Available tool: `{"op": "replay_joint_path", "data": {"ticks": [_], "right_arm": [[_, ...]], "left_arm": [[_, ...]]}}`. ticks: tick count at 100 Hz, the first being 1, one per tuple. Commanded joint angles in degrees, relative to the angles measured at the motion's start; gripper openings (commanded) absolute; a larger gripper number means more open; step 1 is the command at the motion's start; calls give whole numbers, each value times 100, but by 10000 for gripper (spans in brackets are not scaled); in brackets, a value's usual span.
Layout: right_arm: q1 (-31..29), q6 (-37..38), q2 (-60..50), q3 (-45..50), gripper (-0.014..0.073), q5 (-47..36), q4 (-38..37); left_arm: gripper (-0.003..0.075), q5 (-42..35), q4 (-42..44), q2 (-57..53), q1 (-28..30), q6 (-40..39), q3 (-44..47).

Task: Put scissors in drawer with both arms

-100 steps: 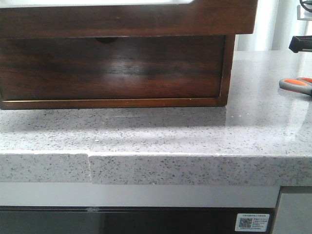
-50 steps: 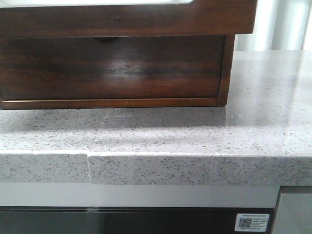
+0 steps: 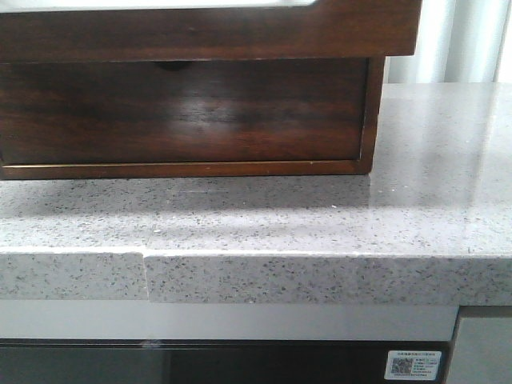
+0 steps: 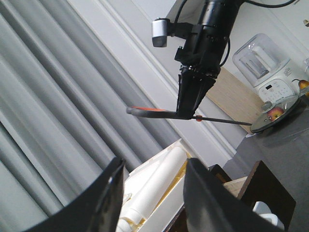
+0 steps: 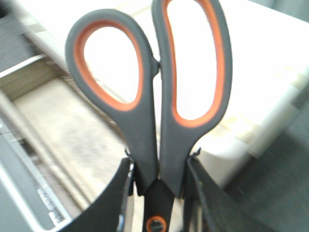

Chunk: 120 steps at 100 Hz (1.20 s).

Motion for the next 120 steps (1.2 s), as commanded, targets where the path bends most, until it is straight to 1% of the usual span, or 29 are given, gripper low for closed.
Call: {"op": "replay_joint_path", "data": {"ticks": [1, 16, 30, 49, 71, 97, 101, 106, 111, 120], "right_arm": [[531, -600, -78, -198, -78, -614, 194], [1329, -1194, 78, -198, -78, -1037, 100], [1715, -1535, 387, -198, -78, -1295, 34], [1934, -1693, 935, -198, -78, -1331, -215], [1982, -1693, 1469, -198, -78, -1331, -647], [1982, -1693, 1646, -198, -78, -1317, -809], [1982, -1693, 1655, -198, -64, -1304, -809], [1982, -1693, 1681, -198, -27, -1267, -809], [1982, -1693, 1704, -198, 32, -1230, -809], [1982, -1693, 1738, -198, 170, -1208, -809]], "left_arm": [[275, -141, -248, 35, -44, -89, -182], [275, -104, -248, 35, -44, -89, -182], [275, -104, -248, 35, -44, -89, -182], [275, -89, -248, 35, -44, -89, -182], [275, -44, -248, 35, -44, -92, -182], [275, -23, -248, 35, -44, -92, -182], [275, -23, -248, 35, -44, -92, -182], [275, -23, -248, 35, -44, -92, -182], [275, -23, -248, 35, -44, -92, -182], [275, -23, -248, 35, -44, -92, -182]]}}
